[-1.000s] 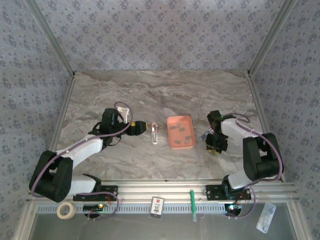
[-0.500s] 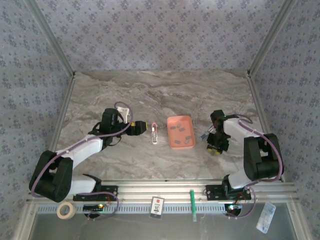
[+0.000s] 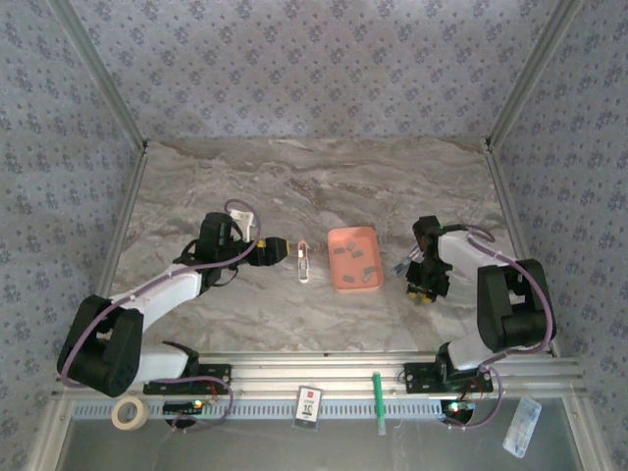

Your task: Load the staples into the stapler

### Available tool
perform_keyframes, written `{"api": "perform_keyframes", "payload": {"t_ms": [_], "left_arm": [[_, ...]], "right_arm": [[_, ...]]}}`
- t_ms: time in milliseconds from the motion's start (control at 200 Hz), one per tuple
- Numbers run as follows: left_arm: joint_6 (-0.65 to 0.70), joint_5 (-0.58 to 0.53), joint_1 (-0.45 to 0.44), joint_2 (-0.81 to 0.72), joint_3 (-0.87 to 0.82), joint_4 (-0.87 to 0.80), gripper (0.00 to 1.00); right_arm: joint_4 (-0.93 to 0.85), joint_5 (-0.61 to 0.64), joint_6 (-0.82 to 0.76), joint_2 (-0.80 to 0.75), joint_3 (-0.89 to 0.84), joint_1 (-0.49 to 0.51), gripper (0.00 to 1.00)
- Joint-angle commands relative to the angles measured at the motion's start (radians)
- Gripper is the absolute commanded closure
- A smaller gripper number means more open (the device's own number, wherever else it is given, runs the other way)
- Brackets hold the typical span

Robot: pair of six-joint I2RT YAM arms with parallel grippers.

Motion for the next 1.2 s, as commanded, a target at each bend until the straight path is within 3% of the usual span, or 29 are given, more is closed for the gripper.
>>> {"api": "perform_keyframes", "payload": {"t_ms": [0, 505, 870, 1199], "left_arm": [[0.014, 0.014, -0.008, -0.005, 0.023, 0.007, 0.02], [0.016, 0.015, -0.008, -0.005, 0.023, 0.004, 0.02], [0.003, 0.026, -0.01, 0.008, 0.027, 0.026, 0.02], [0.003, 0.052, -0.061, 0.059, 0.111, 0.014, 0.04]], "right_arm": [[-0.05, 0.039, -0.009, 0.022, 0.028, 0.013, 0.75], [-0.013, 0.046, -0.003, 0.048, 0.028, 0.047, 0.81], [0.09, 0.127, 0.062, -0.282, -0.033, 0.095, 0.83], [0.064, 0.089, 0.016, -0.374, -0.052, -0.056, 0.83]]}}
